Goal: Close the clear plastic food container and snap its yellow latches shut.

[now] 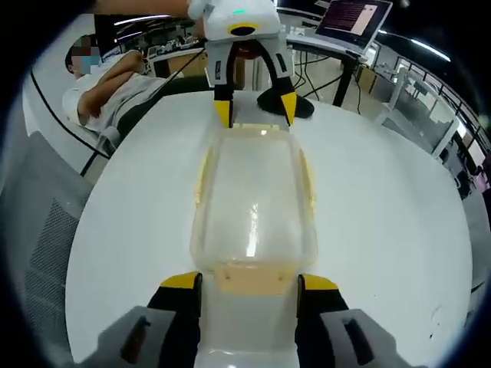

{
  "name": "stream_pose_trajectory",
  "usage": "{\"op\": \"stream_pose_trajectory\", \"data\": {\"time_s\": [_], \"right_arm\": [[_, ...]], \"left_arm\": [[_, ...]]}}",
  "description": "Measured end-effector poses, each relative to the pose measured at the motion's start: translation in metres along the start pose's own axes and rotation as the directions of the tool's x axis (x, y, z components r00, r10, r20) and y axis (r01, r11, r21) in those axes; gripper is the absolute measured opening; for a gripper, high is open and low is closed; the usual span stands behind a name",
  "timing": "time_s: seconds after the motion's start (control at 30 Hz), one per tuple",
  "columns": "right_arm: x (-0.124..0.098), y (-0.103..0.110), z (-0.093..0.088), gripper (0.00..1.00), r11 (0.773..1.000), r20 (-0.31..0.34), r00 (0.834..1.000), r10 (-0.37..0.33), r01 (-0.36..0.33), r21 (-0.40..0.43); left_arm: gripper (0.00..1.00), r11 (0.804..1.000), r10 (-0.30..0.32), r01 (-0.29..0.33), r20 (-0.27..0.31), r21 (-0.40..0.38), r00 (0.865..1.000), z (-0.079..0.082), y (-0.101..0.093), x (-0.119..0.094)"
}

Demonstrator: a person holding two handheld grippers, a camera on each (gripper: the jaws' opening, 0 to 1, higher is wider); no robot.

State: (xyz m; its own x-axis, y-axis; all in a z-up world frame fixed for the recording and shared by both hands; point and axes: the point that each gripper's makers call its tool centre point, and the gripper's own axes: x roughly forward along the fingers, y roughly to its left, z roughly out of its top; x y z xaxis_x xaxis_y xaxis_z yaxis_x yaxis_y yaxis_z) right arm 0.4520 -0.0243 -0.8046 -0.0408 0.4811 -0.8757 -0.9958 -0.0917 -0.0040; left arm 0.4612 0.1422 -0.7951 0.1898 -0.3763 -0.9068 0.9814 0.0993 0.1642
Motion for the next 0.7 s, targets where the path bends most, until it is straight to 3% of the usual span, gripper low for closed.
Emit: {"op": "stream_pose_trajectory", "data": {"time_s": [0.3, 0.37, 0.5, 0.7], "right_arm": [[0.001, -0.002, 0.001, 0.46, 1.000, 0.001, 1.000, -0.005, 0.005, 0.011], [0.000, -0.003, 0.002, 0.44, 1.000, 0.001, 1.000, -0.006, 0.006, 0.011], [0.000, -0.001, 0.001, 0.38, 1.000, -0.008, 1.000, -0.011, 0.011, 0.009], [0.000, -0.001, 0.000, 0.37, 1.000, -0.016, 1.000, -0.015, 0.015, 0.016]], "left_arm": [[0.44, 0.999, -0.033, 0.033, -0.001, -0.005, 0.999, 0.002, -0.002, 0.003], [0.38, 0.997, -0.074, 0.073, -0.005, -0.021, 0.997, 0.003, -0.010, 0.003], [0.38, 0.998, -0.065, 0.065, -0.006, -0.018, 0.998, 0.006, -0.010, 0.002], [0.38, 0.996, -0.085, 0.084, -0.017, -0.028, 0.996, 0.008, -0.012, 0.002]]}}
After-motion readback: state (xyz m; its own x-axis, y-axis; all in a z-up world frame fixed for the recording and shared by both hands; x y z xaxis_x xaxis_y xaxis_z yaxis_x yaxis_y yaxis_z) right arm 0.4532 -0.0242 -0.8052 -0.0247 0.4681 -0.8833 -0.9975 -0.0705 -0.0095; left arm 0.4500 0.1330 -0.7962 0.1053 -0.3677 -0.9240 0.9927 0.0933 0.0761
